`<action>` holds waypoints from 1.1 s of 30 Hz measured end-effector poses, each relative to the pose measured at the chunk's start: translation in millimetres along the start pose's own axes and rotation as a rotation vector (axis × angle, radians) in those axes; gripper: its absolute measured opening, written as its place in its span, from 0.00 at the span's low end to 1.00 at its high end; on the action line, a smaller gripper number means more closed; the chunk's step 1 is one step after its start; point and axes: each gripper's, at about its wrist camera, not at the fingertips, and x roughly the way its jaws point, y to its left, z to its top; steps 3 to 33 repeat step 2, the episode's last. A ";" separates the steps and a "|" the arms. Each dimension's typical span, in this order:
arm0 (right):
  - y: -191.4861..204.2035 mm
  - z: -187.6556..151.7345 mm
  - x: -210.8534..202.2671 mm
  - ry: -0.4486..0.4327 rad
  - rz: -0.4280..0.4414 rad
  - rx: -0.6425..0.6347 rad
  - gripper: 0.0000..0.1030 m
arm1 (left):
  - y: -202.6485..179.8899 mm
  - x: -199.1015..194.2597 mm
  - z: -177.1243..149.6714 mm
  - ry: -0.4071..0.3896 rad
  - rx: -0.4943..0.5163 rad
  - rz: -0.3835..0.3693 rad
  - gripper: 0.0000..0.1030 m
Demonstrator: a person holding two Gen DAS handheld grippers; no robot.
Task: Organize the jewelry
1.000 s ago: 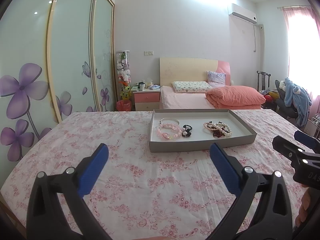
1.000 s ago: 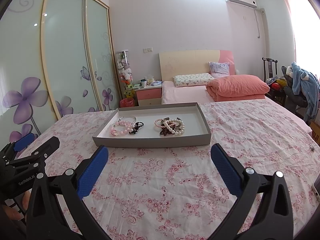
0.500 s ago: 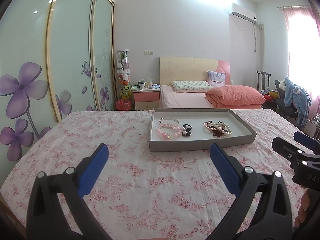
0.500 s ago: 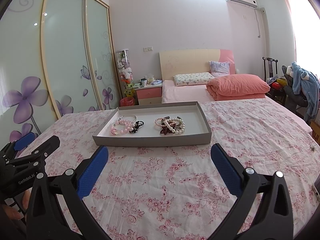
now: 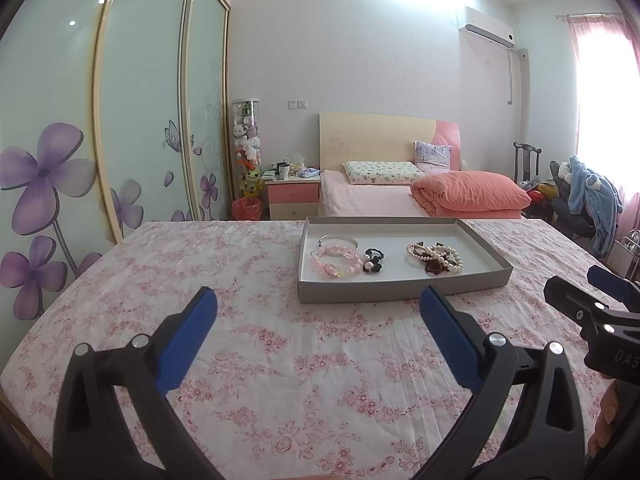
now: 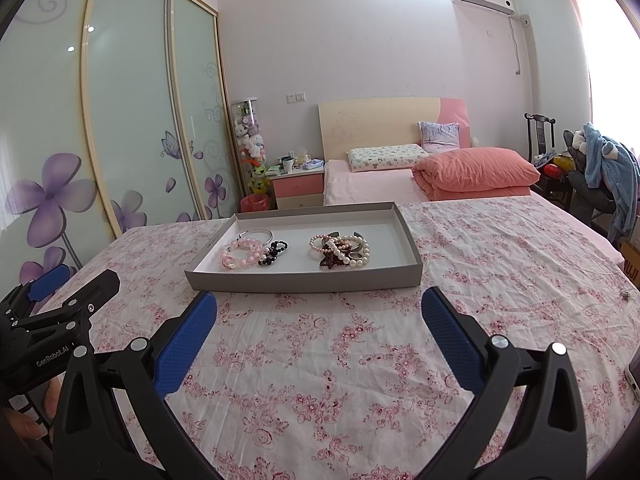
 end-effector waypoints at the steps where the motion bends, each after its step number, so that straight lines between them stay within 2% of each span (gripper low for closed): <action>1: 0.1 -0.1 0.0 0.000 0.000 0.000 0.98 | 0.1 0.0 -0.3 0.001 0.000 0.000 0.96; 33: 0.5 -0.6 -0.2 0.000 0.000 0.000 0.98 | 0.4 0.0 -0.1 0.002 -0.001 -0.001 0.96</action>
